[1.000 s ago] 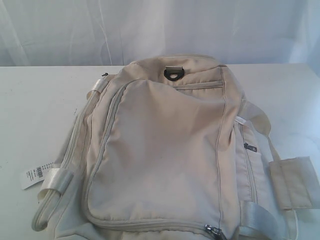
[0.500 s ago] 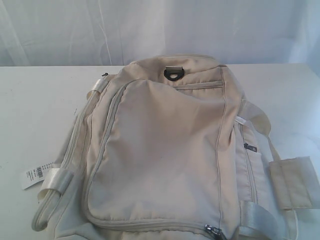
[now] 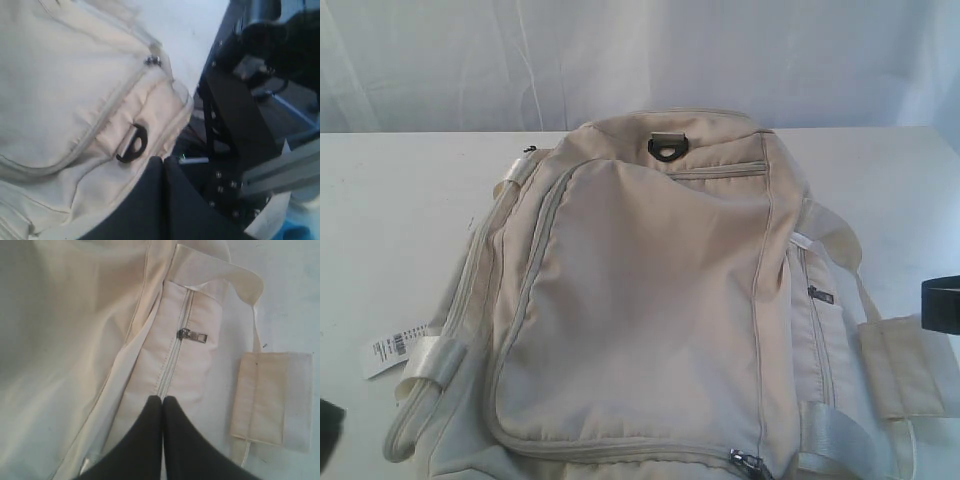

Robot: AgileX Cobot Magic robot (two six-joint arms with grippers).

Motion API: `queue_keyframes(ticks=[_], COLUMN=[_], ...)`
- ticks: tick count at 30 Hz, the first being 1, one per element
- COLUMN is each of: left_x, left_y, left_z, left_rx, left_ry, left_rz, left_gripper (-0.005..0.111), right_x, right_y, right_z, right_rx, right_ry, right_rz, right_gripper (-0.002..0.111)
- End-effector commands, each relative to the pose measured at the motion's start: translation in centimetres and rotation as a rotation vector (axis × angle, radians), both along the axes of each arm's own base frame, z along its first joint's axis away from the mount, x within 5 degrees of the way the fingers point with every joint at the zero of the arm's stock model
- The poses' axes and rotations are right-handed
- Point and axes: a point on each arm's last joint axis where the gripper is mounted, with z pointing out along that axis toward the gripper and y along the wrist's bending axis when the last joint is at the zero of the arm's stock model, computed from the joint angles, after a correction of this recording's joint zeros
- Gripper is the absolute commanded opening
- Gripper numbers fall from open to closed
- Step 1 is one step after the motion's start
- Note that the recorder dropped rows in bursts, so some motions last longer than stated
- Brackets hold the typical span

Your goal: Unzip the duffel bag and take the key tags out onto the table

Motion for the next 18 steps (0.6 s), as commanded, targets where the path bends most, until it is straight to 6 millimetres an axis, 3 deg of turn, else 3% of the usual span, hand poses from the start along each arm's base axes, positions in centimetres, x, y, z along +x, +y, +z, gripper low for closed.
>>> queue_keyframes(ticks=[1,5,7,8,12,15,18], left_x=[1.9,3.5,3.6,3.7,4.6,4.9,4.4], left_y=[-2.4,-4.4,-4.6,-4.8,-5.0,-5.1,-5.7], left_z=[-3.4,-6.6,-8.0,-8.7,-10.5,-11.8,-12.4], left_rx=[0.166,0.187,0.213,0.210,0.209,0.204,0.185], left_ry=[0.167,-0.021,-0.148,-0.175,-0.210,-0.200,-0.214], left_rz=[-0.328,-0.411,-0.526,-0.549,-0.472,-0.428,-0.490], left_gripper=[0.000,0.005,0.021,0.036,0.064,0.067,0.067], right_x=[0.1,0.1,0.2,0.2,0.3,0.3,0.4], right_y=[0.0,0.0,0.0,0.1,0.1,0.1,0.1], right_z=[0.1,0.1,0.2,0.2,0.3,0.4,0.4], right_rx=[-0.003,-0.002,0.002,0.011,0.021,0.020,0.020], right_ry=[-0.022,-0.024,-0.033,-0.035,-0.043,-0.050,-0.056], right_rz=[0.004,0.003,0.000,-0.001,-0.005,-0.007,-0.010], right_gripper=[0.000,0.000,0.000,0.000,0.000,0.000,0.000])
